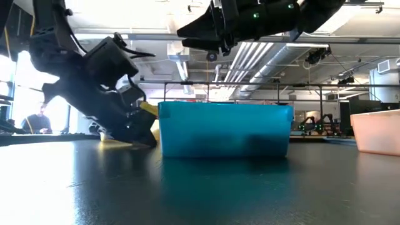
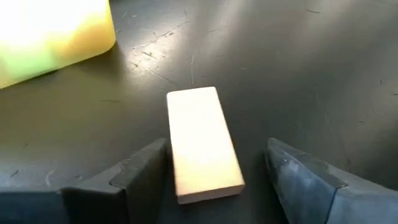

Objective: Sort blocks by size
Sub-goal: Put the light orange rectangular block into the blue bin

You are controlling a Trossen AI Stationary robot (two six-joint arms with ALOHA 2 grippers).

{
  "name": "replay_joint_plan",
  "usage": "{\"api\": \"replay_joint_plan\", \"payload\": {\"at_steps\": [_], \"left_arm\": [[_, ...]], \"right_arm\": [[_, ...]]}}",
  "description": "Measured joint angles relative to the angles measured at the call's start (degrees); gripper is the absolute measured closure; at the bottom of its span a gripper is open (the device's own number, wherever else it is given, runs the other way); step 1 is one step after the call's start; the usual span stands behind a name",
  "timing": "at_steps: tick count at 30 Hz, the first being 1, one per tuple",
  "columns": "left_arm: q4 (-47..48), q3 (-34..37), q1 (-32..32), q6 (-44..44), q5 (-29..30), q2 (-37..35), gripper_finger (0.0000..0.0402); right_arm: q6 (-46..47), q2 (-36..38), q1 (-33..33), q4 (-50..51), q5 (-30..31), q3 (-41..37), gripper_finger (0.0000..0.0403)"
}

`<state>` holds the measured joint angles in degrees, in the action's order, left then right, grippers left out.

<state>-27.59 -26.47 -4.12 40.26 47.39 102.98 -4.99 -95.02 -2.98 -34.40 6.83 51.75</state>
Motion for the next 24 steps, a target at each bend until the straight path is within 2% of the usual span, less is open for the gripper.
{"api": "replay_joint_plan", "payload": {"at_steps": [4,13,17,24], "left_arm": [[0.3,-0.9,0.8,0.4,-1.6,1.4,0.0178],[1.9,-0.5,0.8,-2.0,-2.5,1.2,0.0292],[2.4,-0.5,0.8,-6.0,-2.8,0.2,0.0295],[13.1,-0.1,-0.2,-15.5,-4.7,-9.3,0.0295]], "right_arm": [[0.3,0.0,-0.1,2.4,0.0,0.0,0.0166],[3.5,0.0,-1.1,5.9,0.0,-0.1,0.0166],[3.5,0.7,-2.3,6.9,1.6,-0.1,0.0166],[4.3,9.8,-6.7,22.1,14.7,-0.1,0.0166]]}}
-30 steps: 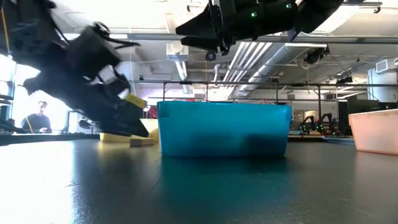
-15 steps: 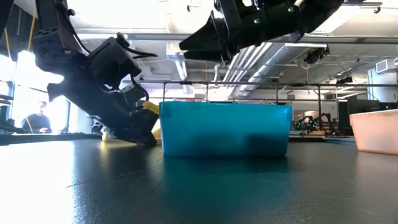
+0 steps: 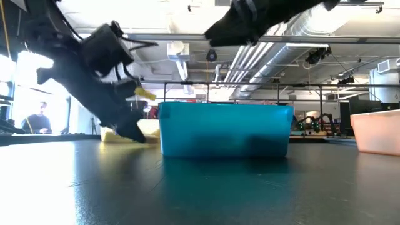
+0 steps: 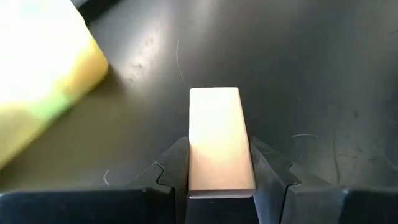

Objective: Sort blocks by size
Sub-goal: Put the light orange rectangular block into the blue bin, then return to Home Position

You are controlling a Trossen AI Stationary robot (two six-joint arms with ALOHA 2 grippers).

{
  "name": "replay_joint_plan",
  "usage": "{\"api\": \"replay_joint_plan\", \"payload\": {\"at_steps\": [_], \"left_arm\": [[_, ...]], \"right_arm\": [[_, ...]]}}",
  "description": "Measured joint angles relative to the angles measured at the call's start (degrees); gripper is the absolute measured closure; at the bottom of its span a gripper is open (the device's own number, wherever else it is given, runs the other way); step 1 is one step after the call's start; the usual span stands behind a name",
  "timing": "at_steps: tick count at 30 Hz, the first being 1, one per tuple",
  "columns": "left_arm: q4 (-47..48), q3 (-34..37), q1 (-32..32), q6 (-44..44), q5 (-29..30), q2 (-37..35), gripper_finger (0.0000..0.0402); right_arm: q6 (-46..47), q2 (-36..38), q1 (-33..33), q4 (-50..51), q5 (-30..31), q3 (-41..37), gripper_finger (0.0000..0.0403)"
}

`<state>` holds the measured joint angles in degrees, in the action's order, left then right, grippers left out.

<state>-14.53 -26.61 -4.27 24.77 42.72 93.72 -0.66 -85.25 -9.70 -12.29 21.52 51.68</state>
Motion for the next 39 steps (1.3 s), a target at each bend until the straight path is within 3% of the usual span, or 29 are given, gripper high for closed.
{"api": "replay_joint_plan", "payload": {"at_steps": [9,14,18,25,31,39], "left_arm": [[6.3,-0.4,-2.9,-13.9,-1.8,-16.5,0.0295],[4.5,-4.9,-3.6,-15.7,-16.5,-19.6,0.0295],[4.3,-11.4,-3.7,-18.7,-29.7,-15.7,0.0295],[9.6,-25.2,-3.7,-27.0,-41.1,-0.5,0.0295],[12.9,-33.2,-3.6,-28.0,-41.9,10.0,0.0287],[13.2,-35.3,-2.1,-26.1,-43.9,12.4,0.0197]], "right_arm": [[6.6,9.4,-8.4,26.3,2.3,0.0,0.0166],[16.7,9.8,-13.6,39.9,10.0,0.0,0.0166],[27.5,9.5,-16.6,50.5,18.3,0.0,0.0166],[47.1,9.6,-20.9,64.2,26.6,0.0,0.0166],[53.4,9.6,-25.0,64.4,22.9,0.0,0.0166],[53.3,10.2,-27.6,65.3,12.5,0.0,0.0166]]}}
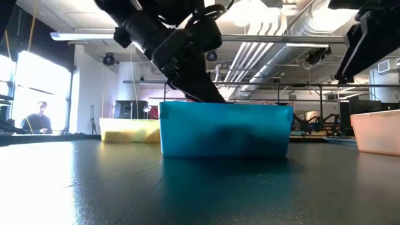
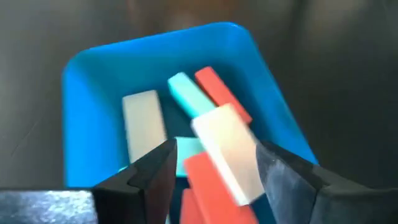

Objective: Sort blocks by size
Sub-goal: Return to Home Position

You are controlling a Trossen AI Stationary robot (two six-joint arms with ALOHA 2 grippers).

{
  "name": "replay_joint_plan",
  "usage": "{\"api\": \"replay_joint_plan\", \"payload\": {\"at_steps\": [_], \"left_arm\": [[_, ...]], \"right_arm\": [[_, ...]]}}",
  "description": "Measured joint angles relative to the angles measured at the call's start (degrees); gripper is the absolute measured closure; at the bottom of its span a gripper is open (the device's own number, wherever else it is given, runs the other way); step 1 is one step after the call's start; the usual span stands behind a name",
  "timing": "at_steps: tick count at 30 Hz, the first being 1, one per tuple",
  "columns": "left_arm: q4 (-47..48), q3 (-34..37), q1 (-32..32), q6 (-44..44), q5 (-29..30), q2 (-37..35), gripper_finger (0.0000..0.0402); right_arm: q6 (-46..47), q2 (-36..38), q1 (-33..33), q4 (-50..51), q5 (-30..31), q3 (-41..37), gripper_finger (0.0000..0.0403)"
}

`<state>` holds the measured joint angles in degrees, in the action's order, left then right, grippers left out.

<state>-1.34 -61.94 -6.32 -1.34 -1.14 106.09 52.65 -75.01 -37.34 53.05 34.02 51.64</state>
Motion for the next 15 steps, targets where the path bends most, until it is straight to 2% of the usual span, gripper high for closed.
{"api": "replay_joint_plan", "payload": {"at_steps": [3,9,12,15], "left_arm": [[0.1,0.1,1.1,2.2,1.3,-1.4,0.0190],[-0.4,2.7,3.6,3.6,7.3,-8.1,0.0188],[-2.6,8.7,4.8,3.6,7.2,-14.3,0.0187],[-5.8,16.9,6.3,4.3,6.3,-21.8,0.0187]], "right_arm": [[-1.5,1.1,0.9,1.1,-2.9,0.0,0.0166],[-5.1,6.3,2.9,3.6,-3.5,-0.4,0.0166],[-7.6,11.7,4.3,0.7,-3.5,-3.7,0.0166],[-10.4,18.3,6.4,-6.7,-3.7,-10.0,0.0166]]}}
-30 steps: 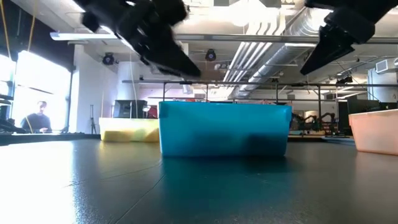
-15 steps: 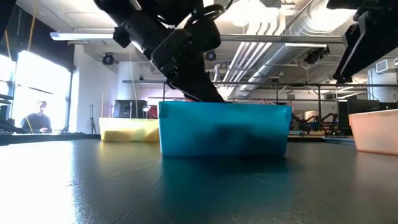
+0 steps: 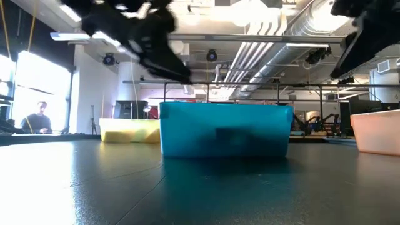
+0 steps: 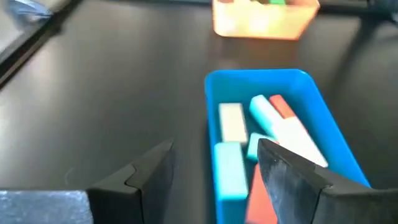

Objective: Sort blocks by size
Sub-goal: Return to Home Position

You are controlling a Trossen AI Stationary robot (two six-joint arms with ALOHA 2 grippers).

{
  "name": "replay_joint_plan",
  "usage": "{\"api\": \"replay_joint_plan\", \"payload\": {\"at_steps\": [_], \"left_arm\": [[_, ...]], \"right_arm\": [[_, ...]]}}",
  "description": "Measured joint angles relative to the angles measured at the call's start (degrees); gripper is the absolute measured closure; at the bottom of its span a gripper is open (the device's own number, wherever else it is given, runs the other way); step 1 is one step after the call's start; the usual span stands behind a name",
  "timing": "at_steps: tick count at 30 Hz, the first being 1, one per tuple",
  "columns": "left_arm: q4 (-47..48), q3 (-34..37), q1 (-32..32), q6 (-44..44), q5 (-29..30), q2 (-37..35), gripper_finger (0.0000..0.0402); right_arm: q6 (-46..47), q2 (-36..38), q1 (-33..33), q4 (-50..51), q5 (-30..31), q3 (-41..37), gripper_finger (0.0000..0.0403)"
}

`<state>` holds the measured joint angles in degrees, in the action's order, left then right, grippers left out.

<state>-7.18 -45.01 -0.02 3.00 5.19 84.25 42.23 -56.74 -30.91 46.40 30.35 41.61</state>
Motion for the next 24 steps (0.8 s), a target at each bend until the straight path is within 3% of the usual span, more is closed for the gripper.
{"api": "replay_joint_plan", "payload": {"at_steps": [3,6,9,15,21,24], "left_arm": [[-5.1,8.5,1.6,2.5,-0.1,-8.2,0.0187],[-7.1,14.3,4.1,3.9,-2.5,-16.7,0.0186],[-6.4,17.1,7.4,4.0,-6.9,-24.7,0.0187],[2.0,17.9,12.4,1.9,-8.7,-39.7,0.0190],[13.5,18.3,14.3,0.9,-7.2,-53.2,0.0190],[14.9,20.3,14.1,0.9,-7.2,-59.1,0.0190]], "right_arm": [[-6.4,6.9,3.9,-13.3,-1.4,-7.6,0.0166],[-16.9,13.3,10.1,-28.4,-7.6,-14.3,0.0166],[-23.7,19.6,17.9,-35.7,-14.2,-18.0,0.0166],[-32.4,31.6,28.0,-36.1,-21.3,-17.6,0.0166],[-36.2,43.7,30.3,-34.8,-23.7,-17.1,0.0166],[-34.6,47.1,30.3,-32.7,-25.0,-17.1,0.0166]]}}
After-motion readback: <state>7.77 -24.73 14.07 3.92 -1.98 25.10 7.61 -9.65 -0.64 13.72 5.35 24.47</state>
